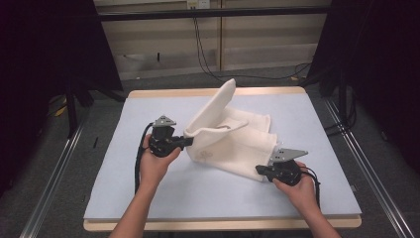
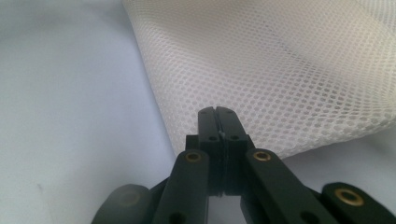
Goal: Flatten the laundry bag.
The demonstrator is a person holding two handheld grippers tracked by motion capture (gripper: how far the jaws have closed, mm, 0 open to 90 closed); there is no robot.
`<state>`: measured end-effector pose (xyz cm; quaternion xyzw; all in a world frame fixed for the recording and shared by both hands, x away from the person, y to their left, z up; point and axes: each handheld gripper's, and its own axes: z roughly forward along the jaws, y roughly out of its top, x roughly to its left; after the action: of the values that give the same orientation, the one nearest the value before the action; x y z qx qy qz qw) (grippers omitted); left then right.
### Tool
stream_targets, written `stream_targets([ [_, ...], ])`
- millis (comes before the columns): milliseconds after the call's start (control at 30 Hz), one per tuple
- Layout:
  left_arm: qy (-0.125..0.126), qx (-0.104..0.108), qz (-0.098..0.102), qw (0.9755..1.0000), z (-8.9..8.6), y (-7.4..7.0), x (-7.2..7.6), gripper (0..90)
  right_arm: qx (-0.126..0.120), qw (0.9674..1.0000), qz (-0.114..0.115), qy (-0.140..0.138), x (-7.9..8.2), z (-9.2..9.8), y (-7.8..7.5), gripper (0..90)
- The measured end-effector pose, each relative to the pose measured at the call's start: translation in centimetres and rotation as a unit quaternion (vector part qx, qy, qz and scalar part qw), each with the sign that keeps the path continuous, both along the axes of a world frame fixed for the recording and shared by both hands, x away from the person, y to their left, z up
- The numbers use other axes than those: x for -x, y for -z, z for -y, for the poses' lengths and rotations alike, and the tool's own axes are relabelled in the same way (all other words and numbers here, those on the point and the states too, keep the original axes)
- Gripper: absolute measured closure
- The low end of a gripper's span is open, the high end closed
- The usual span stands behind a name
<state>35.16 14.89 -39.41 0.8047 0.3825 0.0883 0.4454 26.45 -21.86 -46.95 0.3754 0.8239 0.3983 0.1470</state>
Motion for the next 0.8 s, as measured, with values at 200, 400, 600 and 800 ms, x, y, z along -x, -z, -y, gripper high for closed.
stream_targets([
  [200, -0.022, 0.004, -0.008, 0.9997, -1.3, 0.4, -0.6, 82.5, 0.004, 1.0, 0.002, 0.004, 0.0, 0.0, 0.0, 89.4],
  [400, -0.042, 0.007, -0.012, 0.999, -2.2, 0.8, -1.1, 82.6, 0.004, 1.0, 0.003, 0.006, 0.0, 0.0, 0.0, 89.2],
  [600, -0.058, 0.003, -0.016, 0.9982, -3.4, 1.3, -1.5, 81.1, 0.003, 1.0, 0.002, 0.008, 0.0, 0.1, 0.0, 89.0],
  [800, -0.071, -0.001, -0.021, 0.9973, -4.4, 1.8, -1.4, 70.4, 0.001, 1.0, 0.002, 0.009, -0.1, 0.1, 0.0, 86.8],
])
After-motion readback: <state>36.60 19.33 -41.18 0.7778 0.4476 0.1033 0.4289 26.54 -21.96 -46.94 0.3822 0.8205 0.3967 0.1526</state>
